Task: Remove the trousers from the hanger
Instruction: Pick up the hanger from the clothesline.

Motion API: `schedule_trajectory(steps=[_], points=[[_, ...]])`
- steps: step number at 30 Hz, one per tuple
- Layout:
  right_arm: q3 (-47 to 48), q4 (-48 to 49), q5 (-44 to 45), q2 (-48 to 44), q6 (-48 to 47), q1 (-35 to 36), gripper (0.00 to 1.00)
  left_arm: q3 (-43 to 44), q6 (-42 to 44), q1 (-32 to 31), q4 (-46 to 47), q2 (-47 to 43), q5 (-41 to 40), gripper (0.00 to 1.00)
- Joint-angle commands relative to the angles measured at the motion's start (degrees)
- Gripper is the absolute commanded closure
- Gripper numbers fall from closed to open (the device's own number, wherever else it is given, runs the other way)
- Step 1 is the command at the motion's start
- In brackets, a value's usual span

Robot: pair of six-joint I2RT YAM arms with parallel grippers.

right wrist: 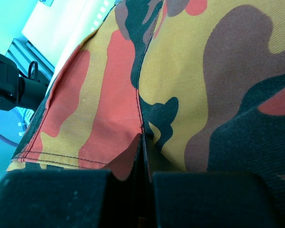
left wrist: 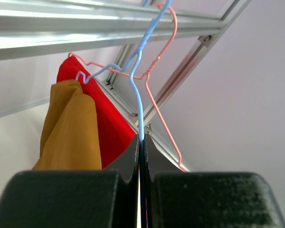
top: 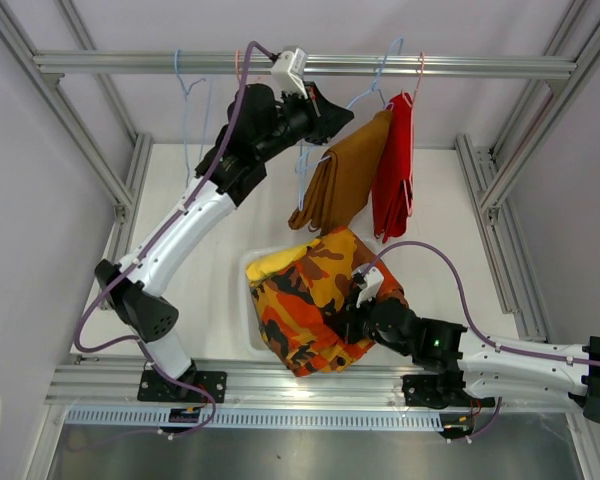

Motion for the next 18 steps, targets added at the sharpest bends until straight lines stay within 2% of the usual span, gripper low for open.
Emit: schedule_trajectory(steps=[1, 6, 12, 15, 16, 18], points=[[-2.17, -8.89, -0.66, 1.32, 1.41, -0.01, 0.98, 1.29, -2.79, 0.64, 12.7, -8.08, 1.48, 0.99], [-2.52, -9.15, -0.66, 0.88, 1.85, -0.01, 0.98, 0.76, -3.68, 0.91, 13.4, -9.48, 1.04, 0.99], [-0.76, -11.78, 0.75, -1.13, 0.8, 0.08, 0.82, -1.18, -3.41, 0.91, 13.67, -13.35, -0.45, 0.99], [0.99, -13.98, 1.54, -2.36, -0.26, -0.01, 0.58, -1.44, -2.71, 0.91, 12.26, -15.28, -0.98, 0.99], [1.52, -14.68, 1.8, -2.54, -0.43, 0.08, 0.44, -1.44, -2.53, 0.91, 11.83, -15.81, -1.24, 0.99], [2.92, -16.26, 2.85, -2.98, -0.87, 0.08, 0.36, -1.61, -2.01, 0.82, 10.95, -17.47, -1.6, 1.0]])
